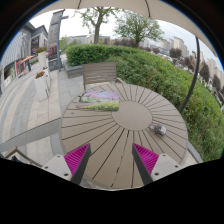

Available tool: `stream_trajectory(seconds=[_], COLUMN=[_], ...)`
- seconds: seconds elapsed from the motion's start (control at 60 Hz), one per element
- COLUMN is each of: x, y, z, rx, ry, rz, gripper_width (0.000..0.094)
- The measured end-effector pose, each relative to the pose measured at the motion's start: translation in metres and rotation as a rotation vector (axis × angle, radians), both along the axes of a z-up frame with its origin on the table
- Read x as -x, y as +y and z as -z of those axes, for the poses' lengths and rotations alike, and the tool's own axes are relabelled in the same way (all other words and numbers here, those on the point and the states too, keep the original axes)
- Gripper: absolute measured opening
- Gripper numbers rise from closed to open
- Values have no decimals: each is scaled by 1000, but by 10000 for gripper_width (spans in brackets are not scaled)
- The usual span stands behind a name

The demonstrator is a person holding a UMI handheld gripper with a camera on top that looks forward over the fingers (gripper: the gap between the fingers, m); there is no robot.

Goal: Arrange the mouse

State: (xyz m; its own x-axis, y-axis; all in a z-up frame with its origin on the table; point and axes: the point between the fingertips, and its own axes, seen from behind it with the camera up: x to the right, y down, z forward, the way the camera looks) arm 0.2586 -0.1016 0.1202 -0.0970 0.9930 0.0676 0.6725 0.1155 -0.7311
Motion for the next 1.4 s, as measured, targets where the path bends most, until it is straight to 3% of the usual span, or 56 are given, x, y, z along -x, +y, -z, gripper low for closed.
stream_trajectory(seconds=[0.333,0.483,1.133,1.4], x=[9,19,151,196], y=[152,201,276,278], z=[27,41,132,138], rx=[-22,-21,17,43], ry=[41,71,123,121], rz=[216,266,219,195], gripper_width=[855,853,856,854])
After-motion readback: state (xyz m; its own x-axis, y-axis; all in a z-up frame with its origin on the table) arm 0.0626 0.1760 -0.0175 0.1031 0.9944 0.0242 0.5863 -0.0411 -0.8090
